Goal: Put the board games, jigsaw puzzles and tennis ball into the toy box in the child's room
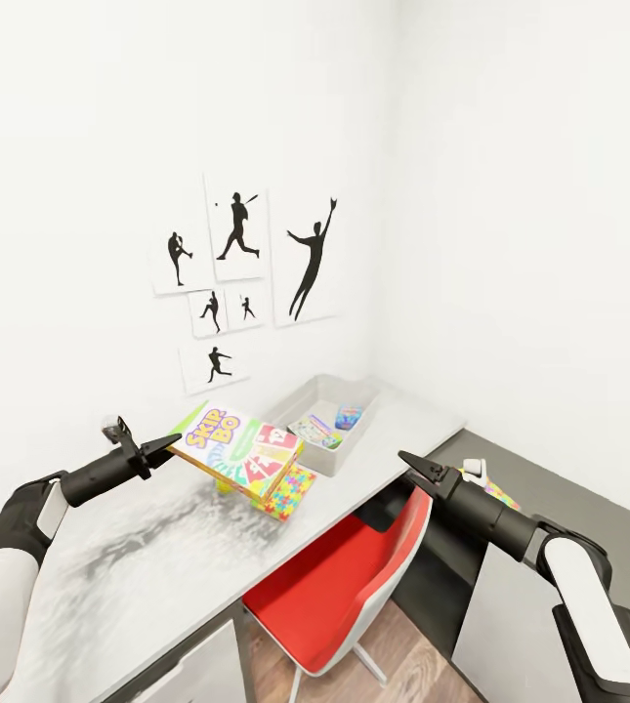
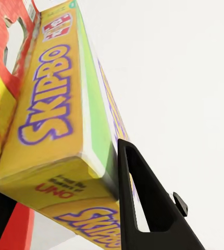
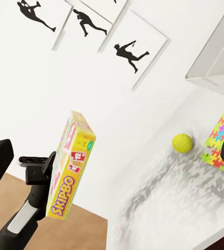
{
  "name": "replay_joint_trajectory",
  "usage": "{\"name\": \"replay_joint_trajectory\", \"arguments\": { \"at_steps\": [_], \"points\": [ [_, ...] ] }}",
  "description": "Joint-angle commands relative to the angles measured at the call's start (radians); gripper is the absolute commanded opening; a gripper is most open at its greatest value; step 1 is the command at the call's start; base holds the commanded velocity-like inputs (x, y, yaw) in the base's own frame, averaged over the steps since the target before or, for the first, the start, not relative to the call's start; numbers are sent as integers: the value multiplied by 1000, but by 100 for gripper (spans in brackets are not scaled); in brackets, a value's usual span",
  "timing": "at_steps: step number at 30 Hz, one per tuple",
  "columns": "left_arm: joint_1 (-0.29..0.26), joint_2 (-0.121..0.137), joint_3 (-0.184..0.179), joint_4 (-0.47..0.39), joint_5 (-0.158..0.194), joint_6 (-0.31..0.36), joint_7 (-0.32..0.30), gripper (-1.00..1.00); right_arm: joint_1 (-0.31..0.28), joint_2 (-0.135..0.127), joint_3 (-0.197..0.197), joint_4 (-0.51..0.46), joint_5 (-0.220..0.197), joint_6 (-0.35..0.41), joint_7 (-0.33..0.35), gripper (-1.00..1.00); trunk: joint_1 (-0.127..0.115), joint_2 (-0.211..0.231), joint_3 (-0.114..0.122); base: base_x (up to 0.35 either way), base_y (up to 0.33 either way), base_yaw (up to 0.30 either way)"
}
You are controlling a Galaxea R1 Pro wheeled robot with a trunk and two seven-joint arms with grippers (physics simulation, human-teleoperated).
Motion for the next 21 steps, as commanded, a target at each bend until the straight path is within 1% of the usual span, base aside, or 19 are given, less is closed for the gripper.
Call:
{"name": "replay_joint_trajectory", "arguments": {
  "at_steps": [1, 4, 7, 12, 21],
  "points": [
    [-1, 0, 1, 0, 0, 11, -3, -100, -1, 0, -1, 0, 6, 5, 7, 100, 0, -2, -2, 4, -12, 60],
    [-1, 0, 1, 0, 0, 11, -2, -100, -1, 1, 0, 0, 6, 5, 7, 100, 0, -2, -2, 2, -104, 139],
    [-1, 0, 1, 0, 0, 11, -2, -100, -1, 1, 0, 0, 6, 5, 7, 100, 0, -2, -2, 14, -221, 233],
    [-1, 0, 1, 0, 0, 10, -2, -100, -1, 0, 0, 0, 6, 5, 7, 100, 0, -2, -2, 128, -222, 224],
    [-1, 0, 1, 0, -1, 11, -2, -100, -1, 1, 0, 0, 6, 5, 7, 100, 0, -2, -2, 194, -225, 35]
  ]
}}
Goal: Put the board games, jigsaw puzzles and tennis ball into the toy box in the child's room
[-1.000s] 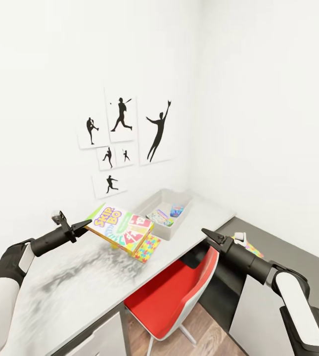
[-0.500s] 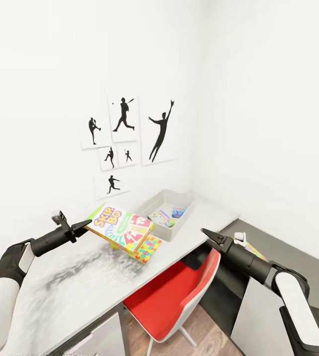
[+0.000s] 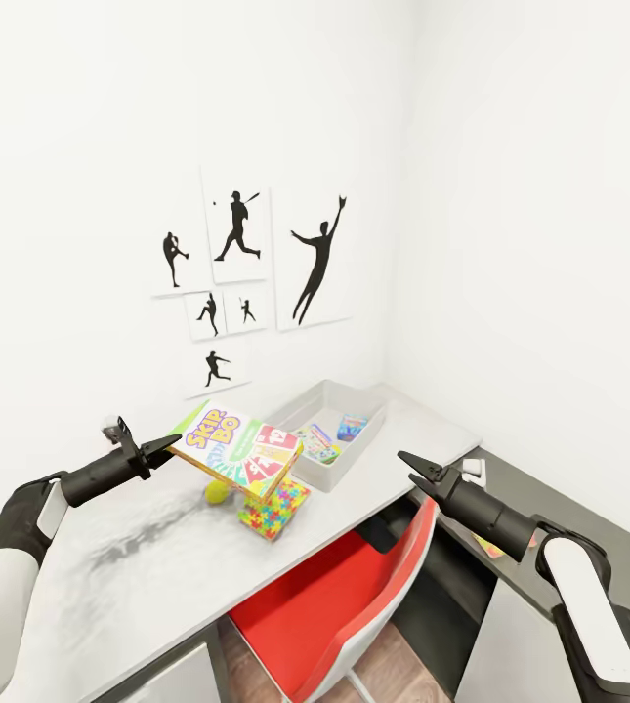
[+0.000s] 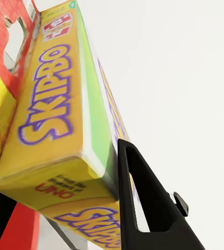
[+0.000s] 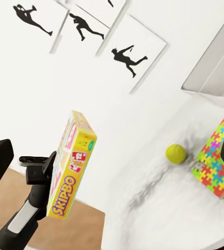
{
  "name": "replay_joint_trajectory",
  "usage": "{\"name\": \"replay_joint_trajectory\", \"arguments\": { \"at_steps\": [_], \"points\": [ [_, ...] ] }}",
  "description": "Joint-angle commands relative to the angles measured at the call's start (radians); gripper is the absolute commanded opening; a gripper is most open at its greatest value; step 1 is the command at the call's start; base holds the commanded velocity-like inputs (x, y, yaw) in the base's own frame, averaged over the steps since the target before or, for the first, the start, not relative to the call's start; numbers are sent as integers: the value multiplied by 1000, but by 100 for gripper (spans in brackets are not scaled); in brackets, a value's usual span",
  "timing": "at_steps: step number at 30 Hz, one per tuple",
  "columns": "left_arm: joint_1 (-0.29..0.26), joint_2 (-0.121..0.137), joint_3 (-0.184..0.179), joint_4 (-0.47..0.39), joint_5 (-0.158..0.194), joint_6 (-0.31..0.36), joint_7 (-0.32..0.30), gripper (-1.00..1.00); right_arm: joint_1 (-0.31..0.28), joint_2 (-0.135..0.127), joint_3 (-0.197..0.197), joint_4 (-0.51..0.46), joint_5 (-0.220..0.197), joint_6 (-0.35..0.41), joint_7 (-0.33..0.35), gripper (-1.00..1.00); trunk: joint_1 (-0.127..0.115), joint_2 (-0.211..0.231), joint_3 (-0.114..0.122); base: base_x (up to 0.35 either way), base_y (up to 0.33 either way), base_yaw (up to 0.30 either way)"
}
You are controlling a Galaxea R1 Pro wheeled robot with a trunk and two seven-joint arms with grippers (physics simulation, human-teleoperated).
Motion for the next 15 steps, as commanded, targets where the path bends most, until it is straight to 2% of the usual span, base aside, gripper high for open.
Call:
{"name": "replay_joint_trajectory", "arguments": {
  "at_steps": [1, 7, 15],
  "points": [
    [-1, 0, 2, 0, 0, 11, -3, -100, -1, 0, -2, 0, 6, 4, 7, 100, 1, -1, -2, 205, -212, 3],
    [-1, 0, 2, 0, 0, 11, -3, -100, -1, 0, -2, 0, 6, 5, 7, 100, 1, -1, -2, 201, -205, 37],
    [-1, 0, 2, 0, 0, 11, -3, -100, -1, -1, -2, 0, 6, 5, 8, 100, 1, -1, -2, 99, -111, 241]
  ]
}}
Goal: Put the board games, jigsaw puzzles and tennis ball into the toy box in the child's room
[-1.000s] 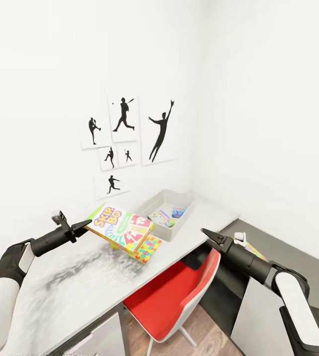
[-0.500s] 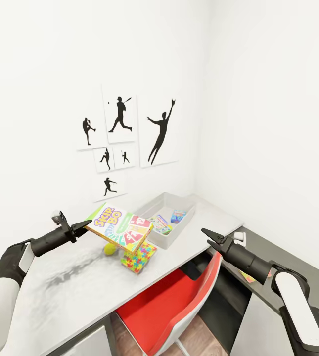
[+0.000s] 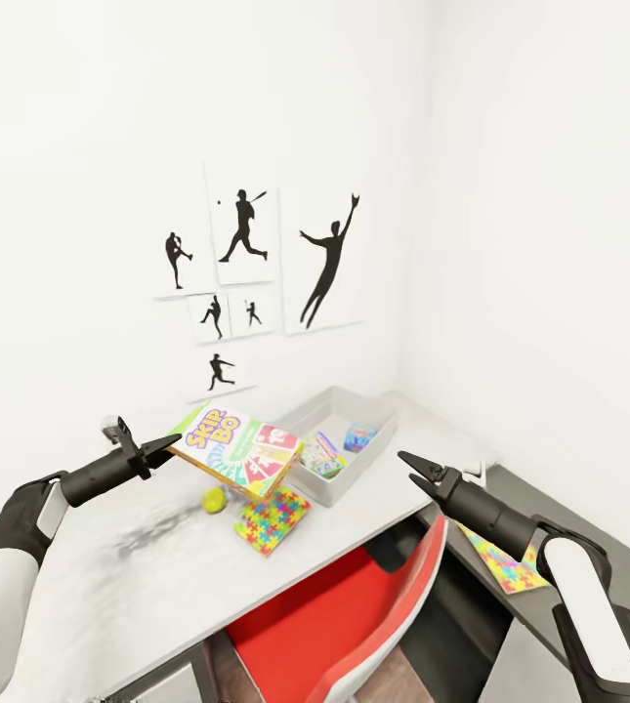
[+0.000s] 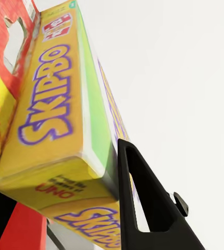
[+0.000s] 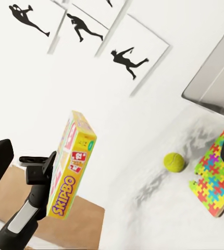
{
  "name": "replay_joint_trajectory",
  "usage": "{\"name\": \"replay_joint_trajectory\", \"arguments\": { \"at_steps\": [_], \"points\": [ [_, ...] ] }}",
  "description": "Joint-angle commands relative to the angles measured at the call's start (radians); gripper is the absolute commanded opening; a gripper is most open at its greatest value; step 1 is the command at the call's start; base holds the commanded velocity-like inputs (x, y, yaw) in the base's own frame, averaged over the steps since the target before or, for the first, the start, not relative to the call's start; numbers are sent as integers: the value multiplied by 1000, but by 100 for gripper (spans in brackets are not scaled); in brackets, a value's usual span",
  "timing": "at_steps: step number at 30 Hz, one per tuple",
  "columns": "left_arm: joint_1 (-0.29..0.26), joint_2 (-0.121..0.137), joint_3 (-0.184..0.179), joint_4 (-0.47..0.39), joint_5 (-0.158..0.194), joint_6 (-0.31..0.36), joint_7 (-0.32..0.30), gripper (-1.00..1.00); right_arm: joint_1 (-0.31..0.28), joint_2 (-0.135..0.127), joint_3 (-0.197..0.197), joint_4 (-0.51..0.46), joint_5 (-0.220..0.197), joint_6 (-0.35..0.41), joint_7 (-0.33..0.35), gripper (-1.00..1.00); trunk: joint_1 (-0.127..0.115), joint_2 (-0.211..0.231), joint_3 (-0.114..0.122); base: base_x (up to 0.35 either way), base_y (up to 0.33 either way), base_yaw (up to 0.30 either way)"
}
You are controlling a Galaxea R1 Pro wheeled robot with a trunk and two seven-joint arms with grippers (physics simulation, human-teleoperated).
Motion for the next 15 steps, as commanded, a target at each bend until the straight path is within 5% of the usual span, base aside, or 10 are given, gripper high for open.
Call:
{"name": "replay_joint_trajectory", "arguments": {
  "at_steps": [1, 15],
  "points": [
    [-1, 0, 2, 1, 0, 11, -3, -100, -1, 0, -2, 0, 6, 5, 7, 100, 0, -2, -2, 19, -21, 227],
    [-1, 0, 2, 1, 0, 10, -3, -100, -1, 0, -2, 0, 6, 4, 8, 100, 0, -2, -2, 99, -70, 45]
  ]
}}
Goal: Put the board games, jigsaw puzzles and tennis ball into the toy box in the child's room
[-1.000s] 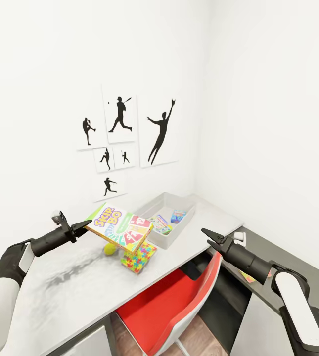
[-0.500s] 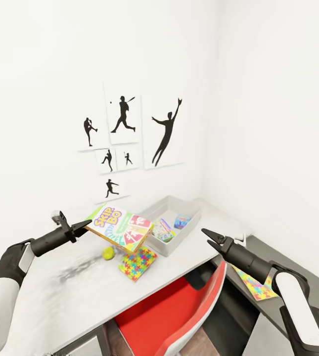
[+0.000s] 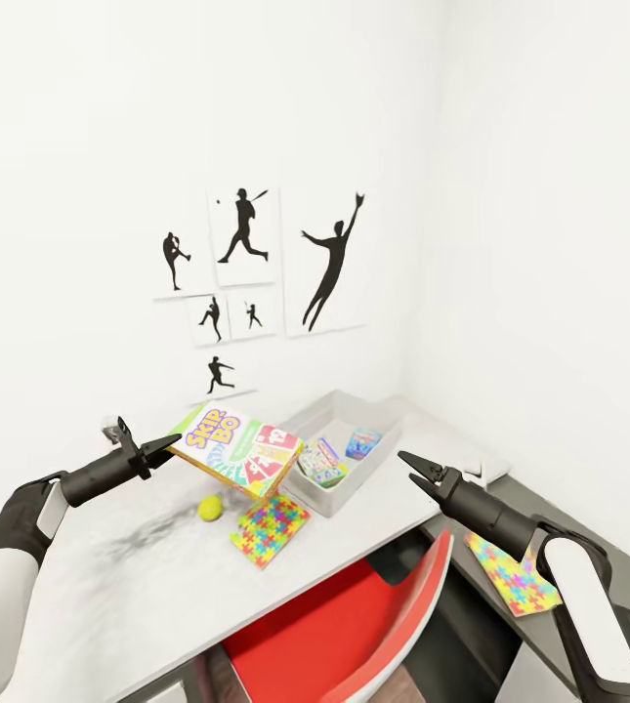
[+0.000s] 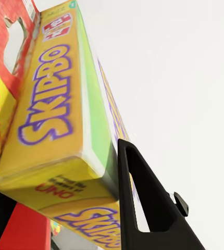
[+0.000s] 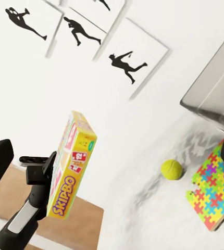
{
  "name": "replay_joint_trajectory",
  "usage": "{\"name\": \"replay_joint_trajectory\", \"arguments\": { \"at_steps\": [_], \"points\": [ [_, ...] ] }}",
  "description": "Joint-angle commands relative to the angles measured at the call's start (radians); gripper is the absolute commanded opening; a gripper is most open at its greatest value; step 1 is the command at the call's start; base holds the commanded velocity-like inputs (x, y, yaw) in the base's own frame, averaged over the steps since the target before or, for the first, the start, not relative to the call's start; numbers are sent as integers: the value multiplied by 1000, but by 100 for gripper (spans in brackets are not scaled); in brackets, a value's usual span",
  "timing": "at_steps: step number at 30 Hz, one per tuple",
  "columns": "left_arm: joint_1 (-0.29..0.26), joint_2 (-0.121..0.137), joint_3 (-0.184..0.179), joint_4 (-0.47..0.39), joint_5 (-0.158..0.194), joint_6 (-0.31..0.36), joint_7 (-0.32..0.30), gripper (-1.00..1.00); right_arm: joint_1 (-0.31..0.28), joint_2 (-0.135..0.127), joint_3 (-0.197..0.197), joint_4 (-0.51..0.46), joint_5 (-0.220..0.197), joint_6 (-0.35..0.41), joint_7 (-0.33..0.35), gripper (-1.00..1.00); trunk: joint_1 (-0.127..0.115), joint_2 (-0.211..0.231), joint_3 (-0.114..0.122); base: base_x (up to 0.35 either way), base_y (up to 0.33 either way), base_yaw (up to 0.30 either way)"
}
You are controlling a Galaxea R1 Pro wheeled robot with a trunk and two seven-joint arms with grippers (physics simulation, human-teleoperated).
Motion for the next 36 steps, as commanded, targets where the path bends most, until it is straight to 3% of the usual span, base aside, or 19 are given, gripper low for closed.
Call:
{"name": "replay_joint_trajectory", "arguments": {
  "at_steps": [1, 16, 36],
  "points": [
    [-1, 0, 2, 0, 0, 11, -3, -100, -1, 0, -2, 0, 6, 4, 7, 100, 1, -1, -2, 162, -158, 1],
    [-1, -1, 2, 0, 0, 10, -3, -100, -1, 0, -2, 0, 6, 6, 7, 100, 1, -1, -2, 162, -65, 21],
    [0, 0, 2, 0, 0, 10, -4, -100, -1, 0, -2, 0, 6, 6, 8, 100, 1, -1, -2, 46, -93, 43]
  ]
}}
